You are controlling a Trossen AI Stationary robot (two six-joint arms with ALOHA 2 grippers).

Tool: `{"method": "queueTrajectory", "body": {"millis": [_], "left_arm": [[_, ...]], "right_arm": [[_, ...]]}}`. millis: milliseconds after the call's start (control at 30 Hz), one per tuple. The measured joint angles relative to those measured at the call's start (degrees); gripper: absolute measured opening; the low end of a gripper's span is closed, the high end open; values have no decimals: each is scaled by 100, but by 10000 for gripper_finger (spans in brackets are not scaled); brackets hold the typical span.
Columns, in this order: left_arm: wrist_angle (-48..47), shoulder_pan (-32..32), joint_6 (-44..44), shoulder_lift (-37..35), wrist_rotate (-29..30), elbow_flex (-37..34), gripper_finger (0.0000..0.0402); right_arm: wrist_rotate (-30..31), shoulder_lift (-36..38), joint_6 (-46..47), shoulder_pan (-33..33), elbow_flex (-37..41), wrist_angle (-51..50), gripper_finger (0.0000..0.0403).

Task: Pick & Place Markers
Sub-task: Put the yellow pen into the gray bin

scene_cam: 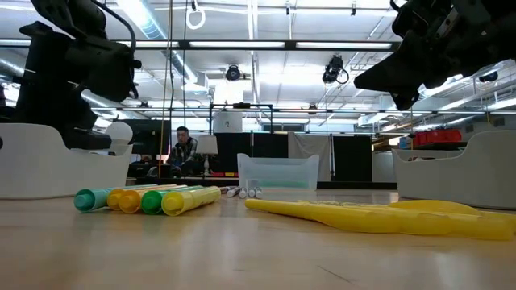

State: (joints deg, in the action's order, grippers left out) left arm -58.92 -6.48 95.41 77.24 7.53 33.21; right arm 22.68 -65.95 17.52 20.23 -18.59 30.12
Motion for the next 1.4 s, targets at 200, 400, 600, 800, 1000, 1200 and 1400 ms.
{"method": "queueTrajectory", "body": {"millis": [200,400,600,800,1000,1200,1400], "left_arm": [[-237,0,-160,-46,-20,159,147],[-926,0,-354,-52,81,723,155],[-1810,-175,-431,-50,981,1837,139],[-798,-489,-1649,-52,2382,2695,129],[1467,-698,-3632,82,3391,2731,128],[3193,-702,-4700,639,3433,2730,128],[4104,-767,-4705,1372,3020,2728,128]], "right_arm": [[0,0,0,0,0,-14,7],[0,0,0,0,0,-13,7],[0,0,0,0,0,-12,7],[-2,0,0,0,0,-12,7],[0,0,-2,0,-1,-27,7],[-1,-55,-2,0,-4,-50,7],[-19,-221,146,0,-4,-46,7]]}}
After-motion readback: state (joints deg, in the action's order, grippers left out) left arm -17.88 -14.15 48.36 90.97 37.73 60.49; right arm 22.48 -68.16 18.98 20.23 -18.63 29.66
